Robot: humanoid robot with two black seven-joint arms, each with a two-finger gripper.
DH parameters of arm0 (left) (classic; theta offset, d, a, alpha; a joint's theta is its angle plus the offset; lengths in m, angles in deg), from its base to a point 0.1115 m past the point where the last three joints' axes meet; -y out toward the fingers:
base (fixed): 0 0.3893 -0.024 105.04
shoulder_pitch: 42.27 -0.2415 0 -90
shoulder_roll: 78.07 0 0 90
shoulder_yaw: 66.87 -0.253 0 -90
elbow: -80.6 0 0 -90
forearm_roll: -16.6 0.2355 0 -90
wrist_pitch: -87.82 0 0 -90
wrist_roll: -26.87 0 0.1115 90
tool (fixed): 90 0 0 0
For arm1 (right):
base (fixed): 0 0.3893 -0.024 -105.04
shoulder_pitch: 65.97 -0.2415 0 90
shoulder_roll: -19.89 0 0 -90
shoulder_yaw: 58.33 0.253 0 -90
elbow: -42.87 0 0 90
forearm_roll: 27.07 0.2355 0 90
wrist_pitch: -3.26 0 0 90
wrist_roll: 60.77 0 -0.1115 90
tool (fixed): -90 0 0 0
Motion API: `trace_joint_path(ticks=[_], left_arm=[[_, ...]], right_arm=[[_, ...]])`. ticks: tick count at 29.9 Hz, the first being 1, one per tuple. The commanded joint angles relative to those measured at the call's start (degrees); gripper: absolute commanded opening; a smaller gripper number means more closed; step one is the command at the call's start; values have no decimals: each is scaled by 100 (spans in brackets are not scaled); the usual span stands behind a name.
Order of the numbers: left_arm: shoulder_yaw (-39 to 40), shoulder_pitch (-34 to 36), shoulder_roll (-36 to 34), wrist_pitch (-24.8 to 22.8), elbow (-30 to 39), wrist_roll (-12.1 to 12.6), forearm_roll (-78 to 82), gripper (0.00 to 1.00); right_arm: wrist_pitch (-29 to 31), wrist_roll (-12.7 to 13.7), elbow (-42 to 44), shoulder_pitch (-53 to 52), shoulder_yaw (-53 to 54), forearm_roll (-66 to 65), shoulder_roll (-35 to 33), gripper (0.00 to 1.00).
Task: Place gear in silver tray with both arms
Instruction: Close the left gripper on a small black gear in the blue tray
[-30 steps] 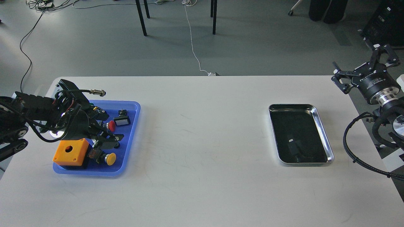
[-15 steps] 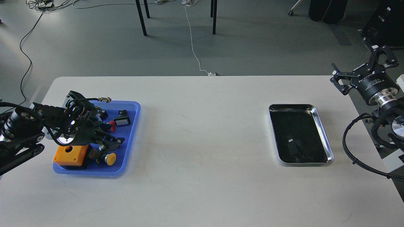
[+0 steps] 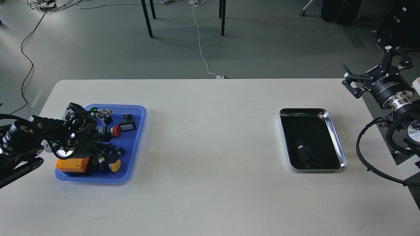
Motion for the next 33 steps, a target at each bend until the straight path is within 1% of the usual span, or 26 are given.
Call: trace_joint_path(ticks=[1, 6, 17, 33], left_arm=[[-25, -10, -5, 47, -2, 5, 209, 67], [-245, -1, -5, 275, 7, -4, 526, 62], [-281, 8, 30, 346, -2, -13, 573, 57], [-307, -10, 135, 354, 16, -30, 573, 56]], right_arm=[[0, -5, 9, -1, 5, 0, 5, 100], [0, -5, 9, -18, 14, 0, 5, 100], [0, -5, 17, -18, 31, 0, -13, 100], [0, -5, 26, -18, 31, 0, 5, 100]])
